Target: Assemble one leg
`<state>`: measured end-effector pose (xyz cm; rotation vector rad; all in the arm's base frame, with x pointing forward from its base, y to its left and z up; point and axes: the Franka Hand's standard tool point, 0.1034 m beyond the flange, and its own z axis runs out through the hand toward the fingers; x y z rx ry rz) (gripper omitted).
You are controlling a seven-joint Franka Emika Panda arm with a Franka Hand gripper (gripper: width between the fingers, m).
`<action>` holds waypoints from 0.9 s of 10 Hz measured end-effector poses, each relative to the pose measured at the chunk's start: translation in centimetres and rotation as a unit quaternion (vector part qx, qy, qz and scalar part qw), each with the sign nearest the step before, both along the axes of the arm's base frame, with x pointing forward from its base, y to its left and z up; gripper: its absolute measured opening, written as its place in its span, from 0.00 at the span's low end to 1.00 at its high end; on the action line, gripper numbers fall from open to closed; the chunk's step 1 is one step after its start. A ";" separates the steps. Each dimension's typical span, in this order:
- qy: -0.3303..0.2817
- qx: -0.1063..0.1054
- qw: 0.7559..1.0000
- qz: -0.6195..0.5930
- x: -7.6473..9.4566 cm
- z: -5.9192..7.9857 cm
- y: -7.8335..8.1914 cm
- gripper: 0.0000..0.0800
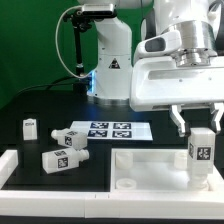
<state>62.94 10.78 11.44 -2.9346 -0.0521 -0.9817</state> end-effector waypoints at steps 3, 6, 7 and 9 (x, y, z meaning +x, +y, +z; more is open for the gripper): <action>0.001 0.002 1.000 -0.010 0.1 -0.1 -0.6 0.36; 0.004 0.003 1.000 -0.010 0.0 -0.2 -0.5 0.36; 0.048 0.018 0.998 -0.030 -0.6 -0.5 0.4 0.36; 0.073 0.020 0.997 -0.035 -0.6 -0.1 1.4 0.36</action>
Offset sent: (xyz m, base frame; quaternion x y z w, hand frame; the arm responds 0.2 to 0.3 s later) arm 0.0000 0.0000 0.0000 0.0000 0.0000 0.0000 1.0000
